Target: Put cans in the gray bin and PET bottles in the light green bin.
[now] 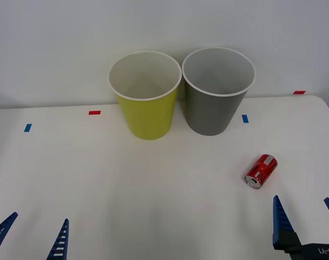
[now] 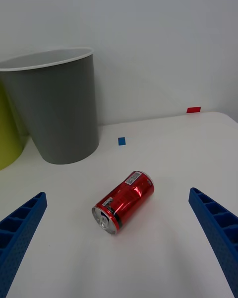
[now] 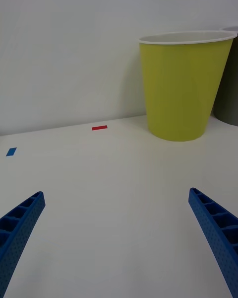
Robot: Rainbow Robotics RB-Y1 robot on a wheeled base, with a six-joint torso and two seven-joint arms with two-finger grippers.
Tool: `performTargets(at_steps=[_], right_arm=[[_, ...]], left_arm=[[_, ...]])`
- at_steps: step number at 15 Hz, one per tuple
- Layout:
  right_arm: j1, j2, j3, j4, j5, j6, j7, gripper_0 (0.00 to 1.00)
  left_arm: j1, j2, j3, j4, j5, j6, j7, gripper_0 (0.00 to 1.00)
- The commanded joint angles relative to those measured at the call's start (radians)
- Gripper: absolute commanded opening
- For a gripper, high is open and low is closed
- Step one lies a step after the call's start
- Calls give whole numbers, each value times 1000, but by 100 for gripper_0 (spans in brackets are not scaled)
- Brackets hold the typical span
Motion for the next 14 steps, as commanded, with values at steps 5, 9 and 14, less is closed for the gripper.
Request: performTargets(at_steps=[5, 9, 14], right_arm=[[-85, 64, -90, 0, -37, 207, -27, 100], [-141, 84, -147, -1, -67, 353, -84, 100], [-249, 61, -188, -6, -65, 525, -272, 100]], left_arm=[[0, 0, 0, 0, 0, 0, 0, 100], [0, 0, 0, 0, 0, 0, 0, 100], [0, 0, 0, 0, 0, 0, 0, 100]])
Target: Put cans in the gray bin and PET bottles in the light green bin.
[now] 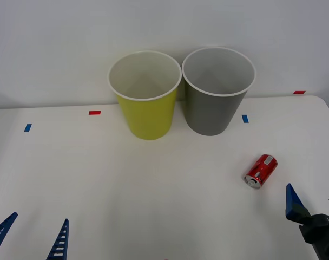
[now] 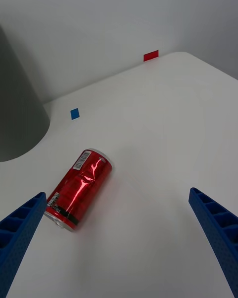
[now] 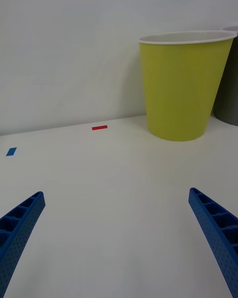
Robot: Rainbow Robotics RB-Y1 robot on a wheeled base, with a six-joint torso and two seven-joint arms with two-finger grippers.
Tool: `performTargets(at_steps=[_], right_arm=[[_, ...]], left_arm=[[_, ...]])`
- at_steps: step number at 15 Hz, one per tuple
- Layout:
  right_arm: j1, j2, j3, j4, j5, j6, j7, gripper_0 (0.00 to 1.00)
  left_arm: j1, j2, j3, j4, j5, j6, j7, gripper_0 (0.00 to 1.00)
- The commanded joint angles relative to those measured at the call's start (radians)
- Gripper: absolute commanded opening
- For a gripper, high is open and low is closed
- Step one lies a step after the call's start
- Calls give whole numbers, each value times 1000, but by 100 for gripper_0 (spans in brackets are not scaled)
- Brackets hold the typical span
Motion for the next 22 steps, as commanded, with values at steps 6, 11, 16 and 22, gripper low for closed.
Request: performTargets(at_steps=[6, 11, 16, 22], right_arm=[[-215, -17, -89, -42, 45, 388, -224, 100], [-336, -47, -93, -91, 90, 677, -455, 100], [-439, -109, -89, -85, 67, 881, -572, 100], [-616, -233, -55, -36, -83, 1177, -603, 100]], left_arm=[[0, 0, 0, 0, 0, 0, 0, 100], [0, 0, 0, 0, 0, 0, 0, 100], [0, 0, 0, 0, 0, 0, 0, 100], [0, 0, 0, 0, 0, 0, 0, 100]])
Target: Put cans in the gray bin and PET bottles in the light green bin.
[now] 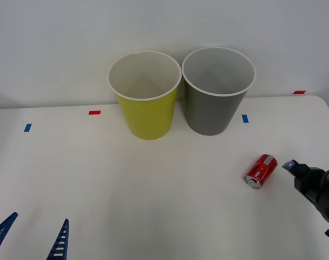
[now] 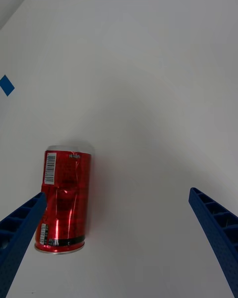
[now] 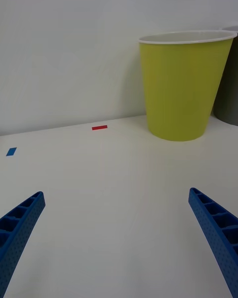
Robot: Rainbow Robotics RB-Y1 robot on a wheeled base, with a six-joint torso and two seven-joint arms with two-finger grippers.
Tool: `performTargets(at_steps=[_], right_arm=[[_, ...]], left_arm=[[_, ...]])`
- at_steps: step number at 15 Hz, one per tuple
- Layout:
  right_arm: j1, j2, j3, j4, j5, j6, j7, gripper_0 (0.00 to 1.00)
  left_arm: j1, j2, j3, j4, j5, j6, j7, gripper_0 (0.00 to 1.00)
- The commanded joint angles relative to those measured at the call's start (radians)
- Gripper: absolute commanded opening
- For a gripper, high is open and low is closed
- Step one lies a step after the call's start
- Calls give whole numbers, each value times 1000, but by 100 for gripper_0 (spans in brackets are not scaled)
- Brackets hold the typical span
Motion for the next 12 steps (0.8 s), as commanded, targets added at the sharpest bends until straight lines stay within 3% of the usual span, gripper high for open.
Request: performTargets(at_steps=[1, 6, 8, 10, 12], right_arm=[[-93, -67, 23, 67, -110, 62, -5, 100], [-201, -207, 27, 193, -346, 105, 24, 100], [-260, -225, 35, 221, -394, 173, 24, 100], [-319, -239, 37, 284, -452, 179, 16, 100], [-368, -253, 56, 339, -461, 179, 14, 100]], left_arm=[[0, 0, 0, 0, 0, 0, 0, 100], [0, 0, 0, 0, 0, 0, 0, 100], [0, 0, 0, 0, 0, 0, 0, 100], [0, 0, 0, 0, 0, 0, 0, 100], [0, 0, 0, 0, 0, 0, 0, 100]])
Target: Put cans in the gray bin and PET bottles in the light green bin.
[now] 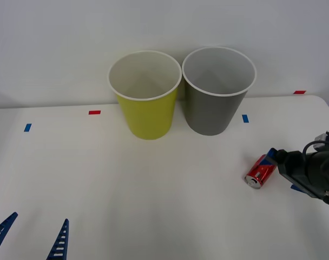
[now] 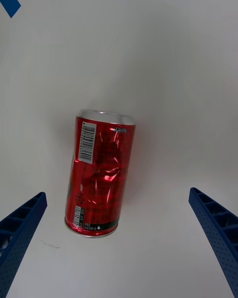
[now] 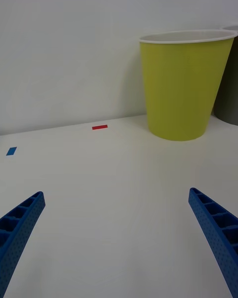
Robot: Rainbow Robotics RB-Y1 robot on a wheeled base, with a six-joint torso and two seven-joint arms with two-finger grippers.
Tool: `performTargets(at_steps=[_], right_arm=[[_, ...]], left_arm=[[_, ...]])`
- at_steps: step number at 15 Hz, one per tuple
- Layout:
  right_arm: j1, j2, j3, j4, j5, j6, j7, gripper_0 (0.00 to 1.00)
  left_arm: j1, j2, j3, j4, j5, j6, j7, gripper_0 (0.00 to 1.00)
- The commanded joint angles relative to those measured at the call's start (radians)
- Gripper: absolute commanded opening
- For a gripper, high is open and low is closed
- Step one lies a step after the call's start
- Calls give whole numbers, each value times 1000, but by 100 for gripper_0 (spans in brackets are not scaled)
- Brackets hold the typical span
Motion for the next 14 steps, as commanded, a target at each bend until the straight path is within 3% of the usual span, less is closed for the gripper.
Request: performTargets(at_steps=[1, 7, 10, 14], right_arm=[[-70, -20, 28, 80, -16, 1, -7, 100], [-187, -53, 115, 218, -39, -1, -38, 100], [-239, -66, 133, 287, -90, -2, -53, 100], [-275, -115, 224, 307, -116, -4, -87, 100]], left_arm=[[0, 0, 0, 0, 0, 0, 0, 100], [0, 0, 0, 0, 0, 0, 0, 100], [0, 0, 0, 0, 0, 0, 0, 100], [0, 0, 0, 0, 0, 0, 0, 100]])
